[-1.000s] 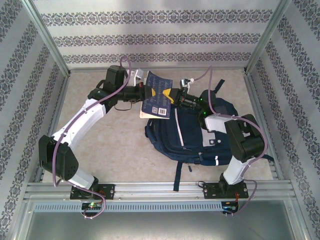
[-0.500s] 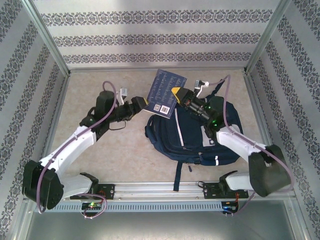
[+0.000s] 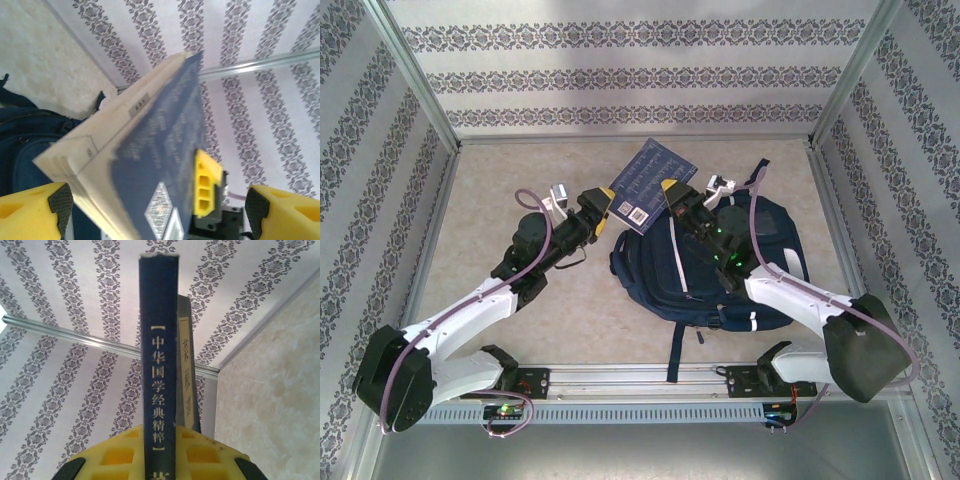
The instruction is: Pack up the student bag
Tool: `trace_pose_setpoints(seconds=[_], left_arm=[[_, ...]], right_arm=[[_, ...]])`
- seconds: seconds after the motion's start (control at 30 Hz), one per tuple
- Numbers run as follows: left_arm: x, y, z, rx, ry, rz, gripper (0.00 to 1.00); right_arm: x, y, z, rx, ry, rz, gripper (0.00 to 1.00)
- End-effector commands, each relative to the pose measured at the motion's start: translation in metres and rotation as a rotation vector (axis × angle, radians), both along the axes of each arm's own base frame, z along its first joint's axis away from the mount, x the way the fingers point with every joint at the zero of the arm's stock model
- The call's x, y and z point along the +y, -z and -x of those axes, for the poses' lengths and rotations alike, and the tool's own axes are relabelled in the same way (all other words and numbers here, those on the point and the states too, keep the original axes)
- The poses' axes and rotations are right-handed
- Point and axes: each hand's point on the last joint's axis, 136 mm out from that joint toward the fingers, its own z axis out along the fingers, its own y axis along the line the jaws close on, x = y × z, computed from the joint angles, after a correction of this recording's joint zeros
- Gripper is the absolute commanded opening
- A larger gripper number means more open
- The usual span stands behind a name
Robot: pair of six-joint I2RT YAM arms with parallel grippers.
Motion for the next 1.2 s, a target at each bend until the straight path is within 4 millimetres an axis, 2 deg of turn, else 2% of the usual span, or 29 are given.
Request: trace_pose_setpoints(seconds=[0.0,0.23,0.47,0.73,0.9,1.0,1.17], left_arm=[[-0.003,-0.020,0.000,-0.058,-0.026,0.115,0.87],[-0.020,-0.010,0.003,-0.045,-0.011,0.151,0.85],[-0.021,-0.011,0.006,-0.043,-0.007,0.120,0.86],[-0.030,-0.012,-0.006,-0.070,-0.017,0.129,0.84],[-0.037,-0.021,-0.018,-0.116,-0.032,0.172,0.72],[-0.038,-0.027,-0.020,-0.142,-0.039,0.178,0.59],[-0.041,-0.032,-0.019,-0.169,-0.042,0.170,0.43]], right_arm=[[-0.003,-0.025,-0.001,-0.072,0.045,-0.082,0.00],[-0.003,-0.037,-0.002,-0.093,0.056,-0.105,0.00],[-0.012,-0.045,-0.004,-0.105,0.078,-0.096,0.00],[-0.004,-0.045,-0.005,-0.087,0.052,-0.151,0.00],[0.001,-0.044,-0.002,-0.085,0.040,-0.170,0.00],[-0.001,-0.041,-0.001,-0.080,0.044,-0.165,0.00],[-0.001,-0.029,-0.001,-0.059,0.053,-0.156,0.00]])
